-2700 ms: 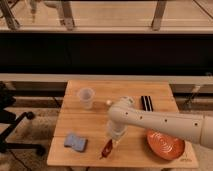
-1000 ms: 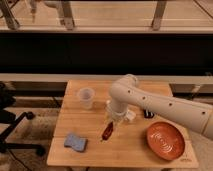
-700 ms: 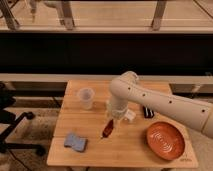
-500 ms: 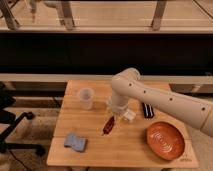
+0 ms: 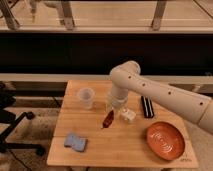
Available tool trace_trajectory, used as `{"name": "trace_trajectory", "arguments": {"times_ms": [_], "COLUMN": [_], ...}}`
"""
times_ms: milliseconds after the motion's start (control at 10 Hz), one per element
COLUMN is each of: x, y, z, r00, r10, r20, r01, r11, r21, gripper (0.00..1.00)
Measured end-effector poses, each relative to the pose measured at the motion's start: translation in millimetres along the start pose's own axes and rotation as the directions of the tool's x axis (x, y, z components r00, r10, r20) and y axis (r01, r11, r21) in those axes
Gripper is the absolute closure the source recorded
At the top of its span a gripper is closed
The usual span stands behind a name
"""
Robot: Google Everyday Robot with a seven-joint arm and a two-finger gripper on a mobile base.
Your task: Place the pepper in the ceramic cup
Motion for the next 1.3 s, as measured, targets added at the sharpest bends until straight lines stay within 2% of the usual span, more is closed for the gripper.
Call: {"name": "trace_trajectory", "arguments": {"times_ms": [400,600,900,1100,1300], "x": [17,17,11,19,15], "y": [-27,-32,-65,-72,-88], "z": [-18,-20,-26,-32,-33], "r00": [1.0,1.0,0.997,0.996,0.993], "r10": [-0.012,-0.022,-0.054,-0.062,-0.088], "r20": [-0.006,-0.015,-0.047,-0.064,-0.078], "r01": [0.012,0.022,0.055,0.063,0.088], "r11": [1.0,1.0,0.998,0.998,0.996], "r21": [0.028,0.021,0.016,0.008,0.005], "gripper": [0.97,0.97,0.97,0.97,0.97]}}
